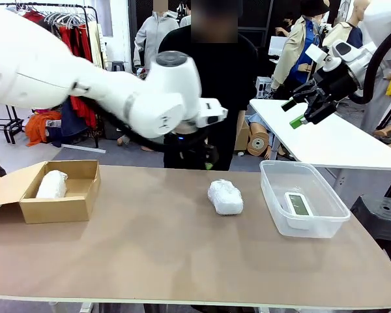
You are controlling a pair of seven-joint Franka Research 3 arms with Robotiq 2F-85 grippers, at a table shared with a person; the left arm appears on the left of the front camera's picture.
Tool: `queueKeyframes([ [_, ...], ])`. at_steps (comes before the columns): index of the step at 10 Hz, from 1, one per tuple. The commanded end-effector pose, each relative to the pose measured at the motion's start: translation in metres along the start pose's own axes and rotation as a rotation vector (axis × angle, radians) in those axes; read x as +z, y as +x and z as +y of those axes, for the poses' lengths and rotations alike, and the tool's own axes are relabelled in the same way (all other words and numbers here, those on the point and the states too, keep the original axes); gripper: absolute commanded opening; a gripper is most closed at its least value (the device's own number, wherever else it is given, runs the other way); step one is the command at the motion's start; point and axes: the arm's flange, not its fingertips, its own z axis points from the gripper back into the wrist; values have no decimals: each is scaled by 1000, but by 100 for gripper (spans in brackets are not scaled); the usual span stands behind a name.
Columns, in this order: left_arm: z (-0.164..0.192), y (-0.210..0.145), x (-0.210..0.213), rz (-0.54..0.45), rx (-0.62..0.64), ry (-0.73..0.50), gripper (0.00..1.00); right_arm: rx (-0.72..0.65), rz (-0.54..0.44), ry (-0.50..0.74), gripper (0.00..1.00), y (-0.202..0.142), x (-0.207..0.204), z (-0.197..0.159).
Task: Separate and place wrapped and unwrapped clocks.
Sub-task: Pick up the Digital clock indicated by the person.
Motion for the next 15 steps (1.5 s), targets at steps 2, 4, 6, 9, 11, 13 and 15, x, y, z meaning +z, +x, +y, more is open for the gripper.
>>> queueKeyframes([
  [2,-42,45,-10,37,41,-58,96,2,0,-1,100,1,1,0],
  [4,-47,52,-22,63,133,23,96,2,0,-1,100,1,1,0],
  [6,-52,43,-18,50,74,-36,96,2,0,-1,100,1,1,0],
  [9,-52,43,-18,50,74,-36,96,2,0,-1,100,1,1,0],
  [11,-63,56,-29,108,160,28,96,2,0,-1,100,1,1,0],
  [13,-65,71,-42,170,313,64,96,2,0,-1,100,1,1,0],
  [15,-59,80,-59,210,455,95,96,2,0,-1,100,1,1,0],
])
